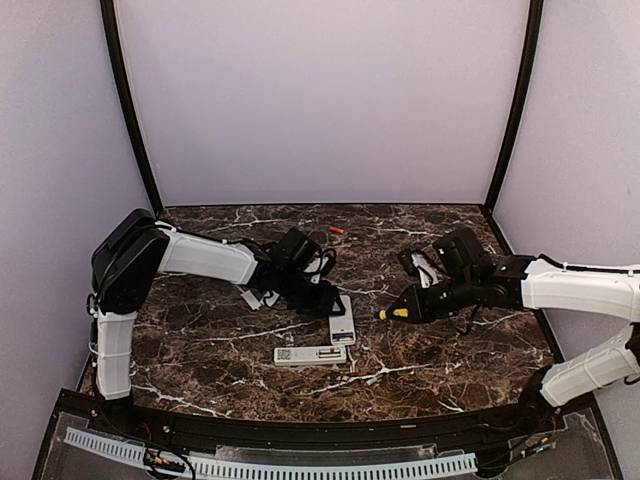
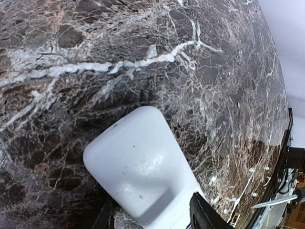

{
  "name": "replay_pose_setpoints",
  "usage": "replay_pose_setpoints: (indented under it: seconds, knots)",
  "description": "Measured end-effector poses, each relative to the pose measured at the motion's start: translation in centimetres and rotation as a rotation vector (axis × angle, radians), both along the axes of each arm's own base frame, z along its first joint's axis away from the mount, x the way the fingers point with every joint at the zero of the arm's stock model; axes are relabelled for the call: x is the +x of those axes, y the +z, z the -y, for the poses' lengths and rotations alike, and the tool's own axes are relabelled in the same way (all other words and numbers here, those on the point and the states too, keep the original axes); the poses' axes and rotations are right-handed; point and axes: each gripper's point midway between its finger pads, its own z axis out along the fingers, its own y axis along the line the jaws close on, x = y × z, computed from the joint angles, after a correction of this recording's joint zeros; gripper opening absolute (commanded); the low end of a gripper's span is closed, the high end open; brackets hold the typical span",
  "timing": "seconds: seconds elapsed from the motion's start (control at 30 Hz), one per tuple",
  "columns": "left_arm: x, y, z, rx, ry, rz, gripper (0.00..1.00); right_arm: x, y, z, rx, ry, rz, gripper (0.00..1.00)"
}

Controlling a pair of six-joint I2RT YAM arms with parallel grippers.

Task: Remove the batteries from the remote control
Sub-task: Hold the remote control without the battery cover at the center of the board.

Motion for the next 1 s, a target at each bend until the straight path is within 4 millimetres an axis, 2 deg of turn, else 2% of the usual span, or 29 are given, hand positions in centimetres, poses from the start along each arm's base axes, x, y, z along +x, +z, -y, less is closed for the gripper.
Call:
replay_pose_setpoints:
  seconds: [0.17,0.27,0.5,0.77,1.0]
  knots:
    - [-1.0,0.0,-0.2,0.028,-0.079,-0.010,0.49,0.0,-1.2,-1.0,-0.059,0.036,-0.036,0.00]
    - [-1.6,-0.1,-0.4,0.045,-0.118,-0.020,0.43,-0.4,-1.6,-1.6,-0.094,0.053,-0.056,0.00]
    - [-2.7,-0.6,-1.1,0.080,-0.176,-0.045,0.34,-1.3,-2.2,-1.9,-0.164,0.047,-0.123,0.00]
    - [-3.3,-0.6,-1.1,0.068,-0.202,-0.059,0.29,-2.5,-2.9,-1.9,-0.217,0.000,-0.205,0.00]
    - [-3.4,-0.6,-0.8,0.065,-0.212,-0.048,0.27,-2.4,-3.2,-2.0,-0.245,-0.038,-0.241,0.00]
